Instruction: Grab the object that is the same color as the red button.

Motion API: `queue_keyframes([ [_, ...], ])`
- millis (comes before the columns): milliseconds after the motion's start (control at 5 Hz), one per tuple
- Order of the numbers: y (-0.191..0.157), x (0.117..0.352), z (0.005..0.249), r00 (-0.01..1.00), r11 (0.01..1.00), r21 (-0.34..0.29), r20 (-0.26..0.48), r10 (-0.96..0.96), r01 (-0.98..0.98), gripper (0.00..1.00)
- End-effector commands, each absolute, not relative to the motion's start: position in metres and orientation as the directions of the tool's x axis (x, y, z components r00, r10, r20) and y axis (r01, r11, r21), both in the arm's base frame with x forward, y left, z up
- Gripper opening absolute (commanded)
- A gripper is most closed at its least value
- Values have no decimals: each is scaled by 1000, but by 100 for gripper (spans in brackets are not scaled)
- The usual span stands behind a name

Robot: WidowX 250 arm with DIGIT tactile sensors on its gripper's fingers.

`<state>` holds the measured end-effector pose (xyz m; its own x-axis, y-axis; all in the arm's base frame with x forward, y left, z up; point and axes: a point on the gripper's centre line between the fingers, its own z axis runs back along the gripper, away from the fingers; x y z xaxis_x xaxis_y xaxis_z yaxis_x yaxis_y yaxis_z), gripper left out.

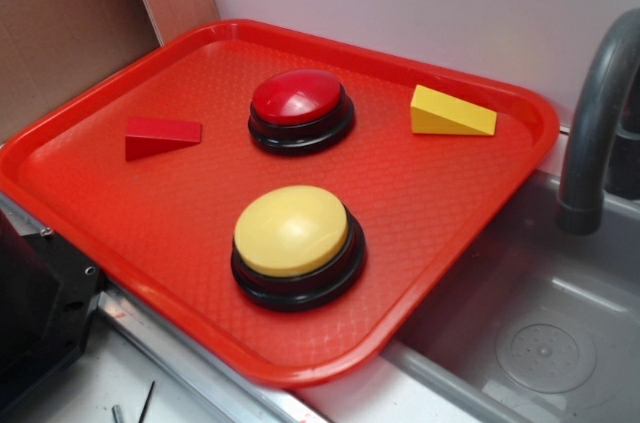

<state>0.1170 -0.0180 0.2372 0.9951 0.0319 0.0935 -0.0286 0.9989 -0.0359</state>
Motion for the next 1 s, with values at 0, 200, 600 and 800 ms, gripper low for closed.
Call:
queue_keyframes([
  [0, -18, 117, 237, 995, 999, -36, 94, 32, -29, 100],
  [200, 23, 117, 214, 974, 974, -62, 79, -213, 218, 100],
  [600, 57, 142, 165, 906, 906, 2, 27, -423, 423, 100],
  [800, 65, 172, 132, 866, 863, 67, -20, -500, 500, 100],
])
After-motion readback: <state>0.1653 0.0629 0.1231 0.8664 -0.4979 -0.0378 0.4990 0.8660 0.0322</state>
